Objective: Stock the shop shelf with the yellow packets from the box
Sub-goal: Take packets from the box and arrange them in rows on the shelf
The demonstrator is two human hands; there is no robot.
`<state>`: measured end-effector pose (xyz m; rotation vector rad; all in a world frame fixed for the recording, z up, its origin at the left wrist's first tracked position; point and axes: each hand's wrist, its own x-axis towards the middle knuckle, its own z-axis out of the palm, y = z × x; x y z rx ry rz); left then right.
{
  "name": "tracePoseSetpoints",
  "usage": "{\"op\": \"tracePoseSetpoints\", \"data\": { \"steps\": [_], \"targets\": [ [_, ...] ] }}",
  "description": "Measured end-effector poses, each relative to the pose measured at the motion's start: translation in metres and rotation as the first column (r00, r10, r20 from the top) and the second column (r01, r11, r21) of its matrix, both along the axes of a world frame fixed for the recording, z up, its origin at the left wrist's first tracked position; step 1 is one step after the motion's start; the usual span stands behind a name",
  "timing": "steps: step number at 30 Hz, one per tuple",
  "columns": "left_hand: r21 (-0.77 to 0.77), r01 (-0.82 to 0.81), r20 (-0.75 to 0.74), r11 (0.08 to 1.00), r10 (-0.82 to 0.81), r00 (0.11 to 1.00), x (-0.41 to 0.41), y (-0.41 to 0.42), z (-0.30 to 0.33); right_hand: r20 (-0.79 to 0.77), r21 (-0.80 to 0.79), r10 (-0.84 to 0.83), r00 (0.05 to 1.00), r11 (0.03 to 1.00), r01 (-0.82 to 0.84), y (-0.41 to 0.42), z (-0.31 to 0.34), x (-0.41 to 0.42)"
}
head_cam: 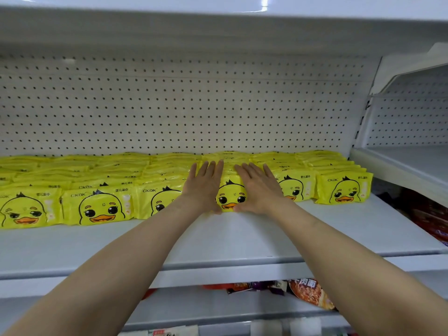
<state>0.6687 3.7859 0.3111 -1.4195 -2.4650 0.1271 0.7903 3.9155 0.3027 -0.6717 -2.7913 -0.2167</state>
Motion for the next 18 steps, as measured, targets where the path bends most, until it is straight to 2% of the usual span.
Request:
{"op": "tracePoseSetpoints", "data": {
  "steps": [8, 12, 18],
  "targets": [
    [0.052, -0.016, 0.109, 0.999, 0.01, 0.994, 0.009, -0.012, 0.008, 0.015, -0.058, 0.055, 0.998, 0.997, -0.054, -0.002, 0.016, 0.008],
    [0.141, -0.032, 0.152, 0.99, 0.01, 0.988, 0.017, -0.029, 0.029, -0.066, -0.045, 0.102, 0.993, 0.993, -0.105, -0.008, 0.042, 0.012],
    [0.329, -0.152, 0.251, 0.932, 0.069, 0.966, 0.042, -0.068, 0.062, -0.178, -0.103, 0.207, 0.962, 0.968, -0.227, -0.026, 0.088, 0.023]
  ]
}}
